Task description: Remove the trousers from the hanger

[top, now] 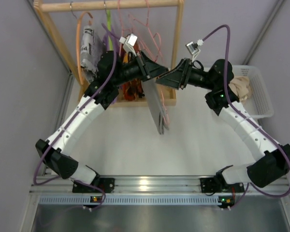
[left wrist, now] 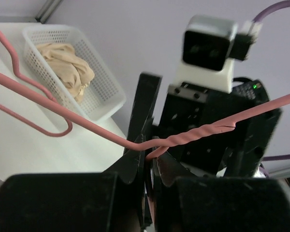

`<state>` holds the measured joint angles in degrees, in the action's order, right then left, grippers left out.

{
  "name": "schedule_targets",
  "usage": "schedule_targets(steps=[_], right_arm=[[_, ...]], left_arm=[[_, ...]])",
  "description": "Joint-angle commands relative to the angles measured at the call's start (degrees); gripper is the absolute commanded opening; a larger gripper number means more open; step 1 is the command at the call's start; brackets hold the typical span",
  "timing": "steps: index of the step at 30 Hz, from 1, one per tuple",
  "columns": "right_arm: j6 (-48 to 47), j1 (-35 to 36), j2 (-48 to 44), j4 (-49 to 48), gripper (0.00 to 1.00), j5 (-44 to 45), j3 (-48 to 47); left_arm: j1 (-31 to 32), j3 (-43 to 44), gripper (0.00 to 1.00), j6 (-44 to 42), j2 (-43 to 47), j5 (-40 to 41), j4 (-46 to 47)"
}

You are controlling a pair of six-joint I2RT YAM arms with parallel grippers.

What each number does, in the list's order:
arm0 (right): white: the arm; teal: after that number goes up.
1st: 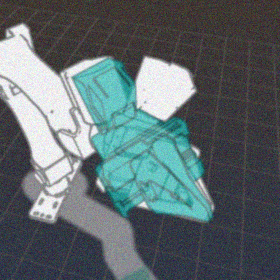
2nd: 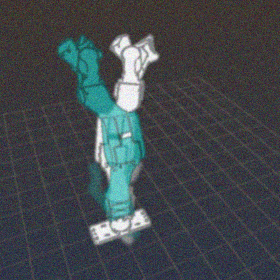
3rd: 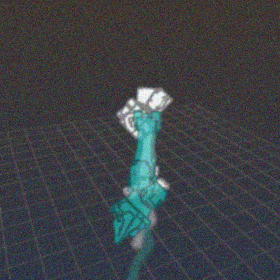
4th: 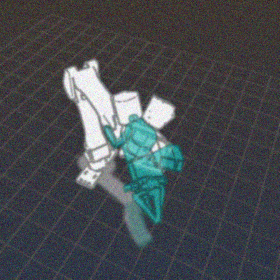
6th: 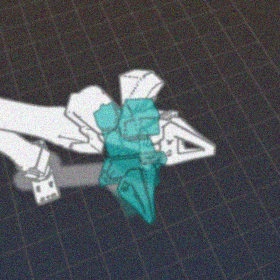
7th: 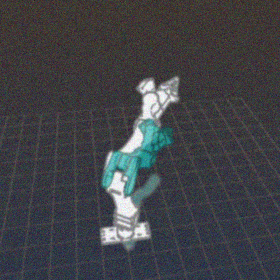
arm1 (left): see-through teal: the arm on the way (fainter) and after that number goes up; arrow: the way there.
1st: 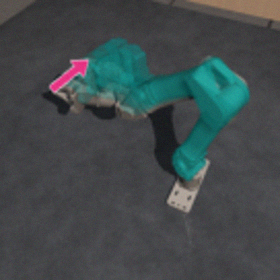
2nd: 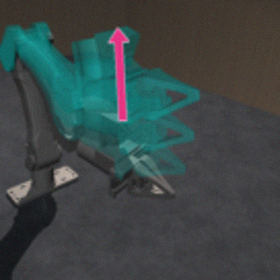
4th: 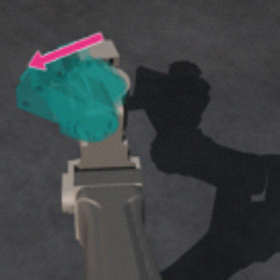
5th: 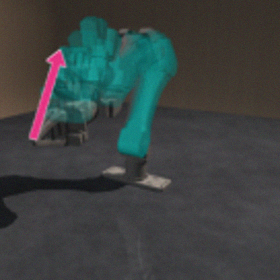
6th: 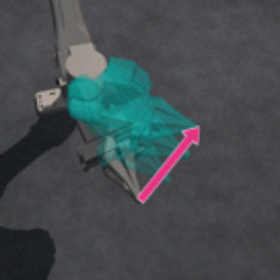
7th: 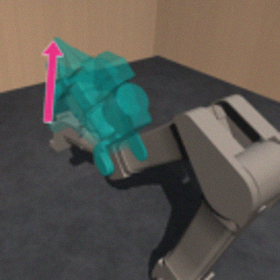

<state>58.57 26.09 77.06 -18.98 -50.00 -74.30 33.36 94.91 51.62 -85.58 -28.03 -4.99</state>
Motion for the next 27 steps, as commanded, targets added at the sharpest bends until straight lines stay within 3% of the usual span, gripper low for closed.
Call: schedule_targets(steps=[1,8,11,14,17,22,27], right_arm=[[-13.2,-1.6,-1.0,6.6,0.81,-0.3,-7.5],[-18.8,-8.8,-4.6,13.2,0.86,-5.5,-8.3],[-20.0,-12.5,-7.5,14.4,0.85,-6.8,-3.3],[-26.8,-13.9,-8.9,23.5,0.84,-6.1,0.5],[-27.9,-14.0,-9.3,26.4,0.85,-7.4,4.8],[-21.6,-13.9,-8.7,23.7,0.99,-9.5,14.6],[-8.0,-12.6,-6.4,7.1,0.99,-12.1,22.6]], left_arm=[[-0.1,-1.0,0.0,0.1,5.9,-3.3,4.5],[-1.8,-3.1,0.0,1.4,9.7,-6.7,7.5],[-2.0,-3.0,0.0,1.9,10.5,-8.4,9.6],[-2.1,-2.2,0.0,1.7,10.4,-9.6,11.1],[-2.3,-0.6,0.0,1.8,9.4,-11.5,13.5],[-2.3,2.8,0.0,2.0,7.9,-14.8,17.5],[-2.3,3.6,0.0,2.7,7.7,-19.0,20.9]])
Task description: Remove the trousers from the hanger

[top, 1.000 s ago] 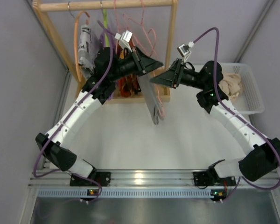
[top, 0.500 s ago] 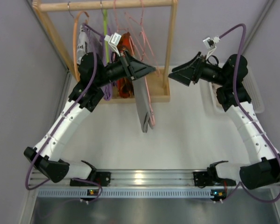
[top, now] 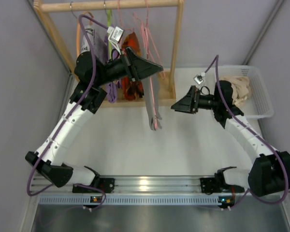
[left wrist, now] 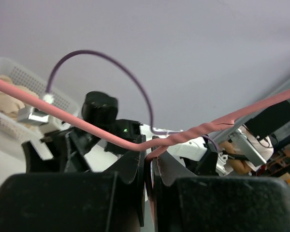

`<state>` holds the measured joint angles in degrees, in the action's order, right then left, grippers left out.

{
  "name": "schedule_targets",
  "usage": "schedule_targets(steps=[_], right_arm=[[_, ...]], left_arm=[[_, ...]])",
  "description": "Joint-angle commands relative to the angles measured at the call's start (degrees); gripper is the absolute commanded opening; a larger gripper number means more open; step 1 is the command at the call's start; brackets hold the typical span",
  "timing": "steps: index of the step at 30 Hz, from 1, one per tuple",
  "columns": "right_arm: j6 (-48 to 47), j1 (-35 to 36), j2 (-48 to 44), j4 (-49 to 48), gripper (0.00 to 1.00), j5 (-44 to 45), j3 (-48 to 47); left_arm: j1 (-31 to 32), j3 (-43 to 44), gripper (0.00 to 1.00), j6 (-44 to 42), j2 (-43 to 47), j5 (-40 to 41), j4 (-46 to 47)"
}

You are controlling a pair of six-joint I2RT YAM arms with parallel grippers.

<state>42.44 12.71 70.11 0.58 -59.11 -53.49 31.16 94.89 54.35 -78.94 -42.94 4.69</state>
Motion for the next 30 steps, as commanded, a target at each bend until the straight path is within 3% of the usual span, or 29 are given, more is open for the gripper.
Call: schedule_targets(steps=[1,6,11,12,16,20,24,26,30], right_arm=[[9.6,2.2,0.9,-15.0,0.99,-2.6,2.4],[23.1,6.9,3.7,-30.3,0.99,-0.6,7.6],[47.4,7.6,10.8,-70.1,0.99,4.0,16.4],[50.1,7.7,11.7,-72.4,0.99,4.1,16.3],[48.5,8.1,12.0,-71.9,0.99,4.9,16.4],[42.0,9.0,8.6,-62.3,0.99,6.5,19.2],[41.3,12.2,8.2,-60.9,0.99,8.1,20.4],[43.2,13.2,10.0,-61.9,0.99,8.3,20.4],[51.0,14.6,14.3,-74.3,0.99,10.3,21.0]], left_arm=[[-0.1,3.6,0.0,0.1,1.1,-4.4,11.7],[-0.1,3.9,0.0,0.9,1.3,-5.7,13.8],[-0.4,5.0,0.0,1.3,1.3,-5.7,14.0],[-0.5,5.4,0.0,1.3,1.2,-5.6,14.0],[-1.2,5.7,0.0,1.7,1.2,-4.9,14.3],[-2.2,5.9,0.0,2.2,1.0,-4.3,14.5],[-3.0,6.6,0.0,2.9,0.5,-3.9,15.2],[-3.6,7.2,0.0,3.0,0.3,-3.7,15.3],[-4.0,7.7,0.0,3.1,-0.1,-3.4,15.4]])
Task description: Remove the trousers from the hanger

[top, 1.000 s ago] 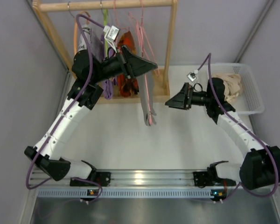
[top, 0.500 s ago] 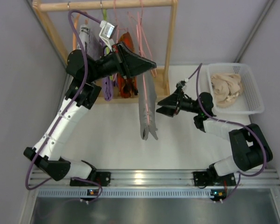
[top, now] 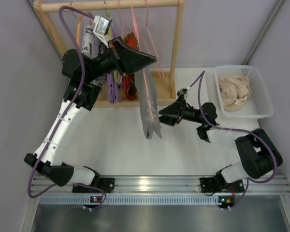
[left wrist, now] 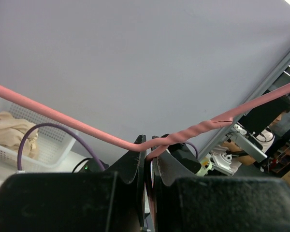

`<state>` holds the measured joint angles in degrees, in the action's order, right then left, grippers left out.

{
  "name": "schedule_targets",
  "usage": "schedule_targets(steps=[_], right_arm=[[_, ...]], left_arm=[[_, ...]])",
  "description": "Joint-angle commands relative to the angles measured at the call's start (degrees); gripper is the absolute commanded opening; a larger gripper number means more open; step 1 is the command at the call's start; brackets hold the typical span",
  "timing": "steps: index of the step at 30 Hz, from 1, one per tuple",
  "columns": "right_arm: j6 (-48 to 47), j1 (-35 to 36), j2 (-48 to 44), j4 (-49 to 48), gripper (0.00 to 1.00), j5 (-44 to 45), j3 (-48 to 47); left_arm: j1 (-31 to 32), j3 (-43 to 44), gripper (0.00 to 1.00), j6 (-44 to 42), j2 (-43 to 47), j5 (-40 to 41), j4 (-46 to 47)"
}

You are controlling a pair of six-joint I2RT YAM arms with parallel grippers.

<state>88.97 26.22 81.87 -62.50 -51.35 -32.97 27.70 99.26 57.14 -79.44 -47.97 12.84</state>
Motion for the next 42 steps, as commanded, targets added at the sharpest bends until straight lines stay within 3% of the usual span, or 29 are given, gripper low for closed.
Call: schedule_targets(steps=[1,14,27,30,33,34,38,40,41,42], right_arm=[[5.5,1.5,4.3,-12.5,1.0,2.7,0.2],[17.6,3.6,16.6,-33.3,0.99,10.5,-6.0],[18.2,5.4,16.5,-35.4,0.99,12.5,-12.7],[18.2,6.6,16.0,-35.4,0.92,11.9,-13.6],[18.5,6.7,15.9,-35.2,0.78,11.7,-13.4],[18.4,6.6,15.7,-35.3,0.65,11.6,-13.2],[17.8,5.1,14.3,-35.2,0.29,11.5,-12.9],[18.3,4.0,13.2,-35.3,0.22,11.5,-13.1],[18.9,3.8,12.7,-35.3,0.1,11.4,-13.7],[19.0,3.3,12.4,-35.3,0.05,10.9,-14.0]], left_arm=[[-0.7,3.2,0.0,0.5,0.4,1.6,7.3],[-1.2,3.3,0.0,1.3,0.6,1.2,7.6],[-1.3,3.2,0.0,2.1,0.5,1.5,7.7],[-1.5,3.4,0.0,2.3,0.3,1.6,7.6],[-1.5,3.2,0.0,2.3,0.3,1.7,7.6],[-1.8,3.0,0.0,2.2,0.3,1.7,7.7],[-1.8,1.8,0.0,2.2,1.0,1.6,7.6],[-1.9,1.2,0.0,2.1,1.5,1.7,7.6],[-1.9,0.7,0.0,2.1,1.6,1.7,7.6],[-2.0,0.4,0.0,1.9,1.7,1.7,7.6]])
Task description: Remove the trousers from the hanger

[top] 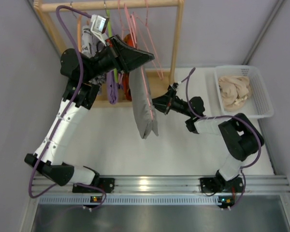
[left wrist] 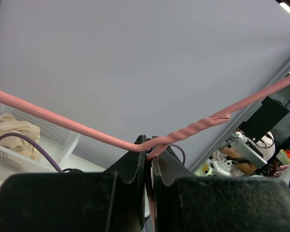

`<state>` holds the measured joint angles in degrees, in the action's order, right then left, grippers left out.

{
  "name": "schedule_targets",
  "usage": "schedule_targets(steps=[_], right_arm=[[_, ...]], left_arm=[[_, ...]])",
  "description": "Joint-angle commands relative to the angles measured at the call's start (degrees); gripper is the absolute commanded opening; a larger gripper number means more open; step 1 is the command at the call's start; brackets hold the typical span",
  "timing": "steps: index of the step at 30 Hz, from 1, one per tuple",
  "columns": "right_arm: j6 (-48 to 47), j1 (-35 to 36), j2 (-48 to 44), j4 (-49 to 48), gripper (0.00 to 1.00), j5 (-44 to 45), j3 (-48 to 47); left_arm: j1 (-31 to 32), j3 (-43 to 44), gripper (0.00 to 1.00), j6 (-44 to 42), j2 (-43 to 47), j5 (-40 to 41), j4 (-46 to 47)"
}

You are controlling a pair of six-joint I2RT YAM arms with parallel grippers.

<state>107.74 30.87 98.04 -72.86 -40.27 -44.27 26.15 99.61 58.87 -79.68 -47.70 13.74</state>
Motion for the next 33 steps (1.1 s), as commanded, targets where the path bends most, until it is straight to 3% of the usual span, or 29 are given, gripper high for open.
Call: schedule_targets(steps=[1,18,26,33], right_arm=[[0.4,-1.5,-4.7,-25.0,0.0,-0.4,-2.9],[5.1,-12.9,-19.5,-25.0,0.0,-5.3,-7.1],[5.4,-15.1,-22.3,-22.0,0.0,-4.3,-13.6],[5.1,-17.2,-22.2,-21.1,0.0,-4.0,-14.4]], left_arm=[[-0.4,-0.2,0.0,-0.1,2.1,1.4,6.8],[-2.2,-10.5,0.0,-6.7,5.1,3.6,3.7],[-2.2,-15.7,0.0,-7.3,6.3,5.0,2.5],[-2.2,-14.1,0.0,-6.7,6.5,4.6,2.5]])
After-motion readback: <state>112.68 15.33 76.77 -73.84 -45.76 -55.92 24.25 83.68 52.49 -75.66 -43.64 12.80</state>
